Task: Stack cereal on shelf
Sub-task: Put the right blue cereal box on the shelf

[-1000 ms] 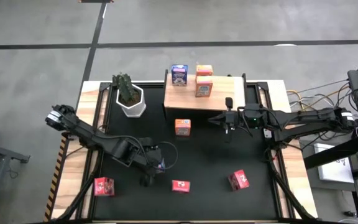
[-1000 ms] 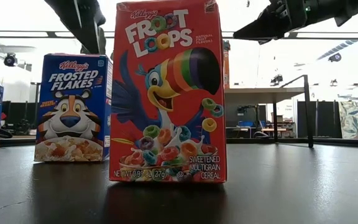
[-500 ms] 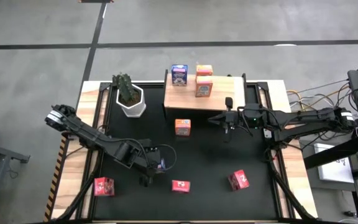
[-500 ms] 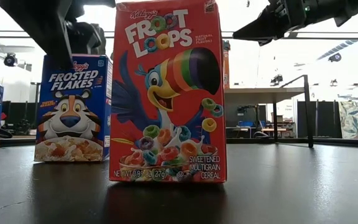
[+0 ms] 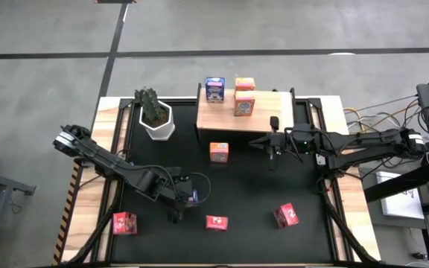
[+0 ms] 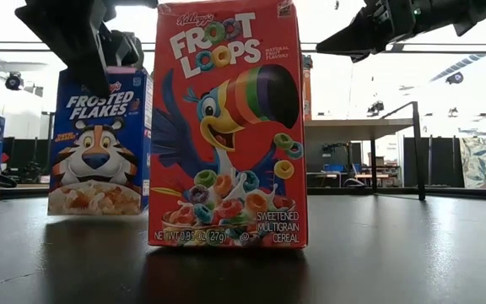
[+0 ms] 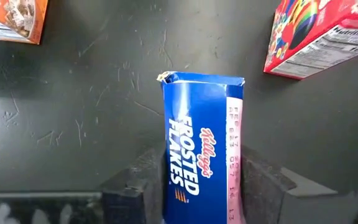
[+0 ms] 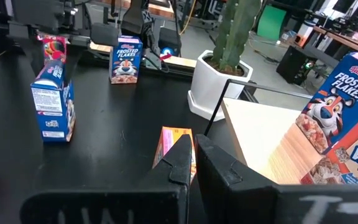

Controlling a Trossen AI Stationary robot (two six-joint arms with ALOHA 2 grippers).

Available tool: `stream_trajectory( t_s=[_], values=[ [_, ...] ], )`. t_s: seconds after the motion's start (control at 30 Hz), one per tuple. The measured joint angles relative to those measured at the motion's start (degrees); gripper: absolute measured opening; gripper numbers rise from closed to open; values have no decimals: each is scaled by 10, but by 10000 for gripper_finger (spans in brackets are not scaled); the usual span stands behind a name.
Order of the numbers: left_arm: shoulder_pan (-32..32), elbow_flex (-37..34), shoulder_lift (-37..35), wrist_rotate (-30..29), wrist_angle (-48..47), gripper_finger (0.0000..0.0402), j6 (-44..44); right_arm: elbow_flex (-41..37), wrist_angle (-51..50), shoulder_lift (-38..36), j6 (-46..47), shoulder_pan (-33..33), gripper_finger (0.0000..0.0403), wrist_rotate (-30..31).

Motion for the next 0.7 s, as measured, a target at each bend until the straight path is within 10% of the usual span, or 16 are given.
stream_trajectory(
  t_s=[0.7],
  values=[
    [111,209,-4,0,-173,133,258,0,0,0,-11,0,13,0]
  ],
)
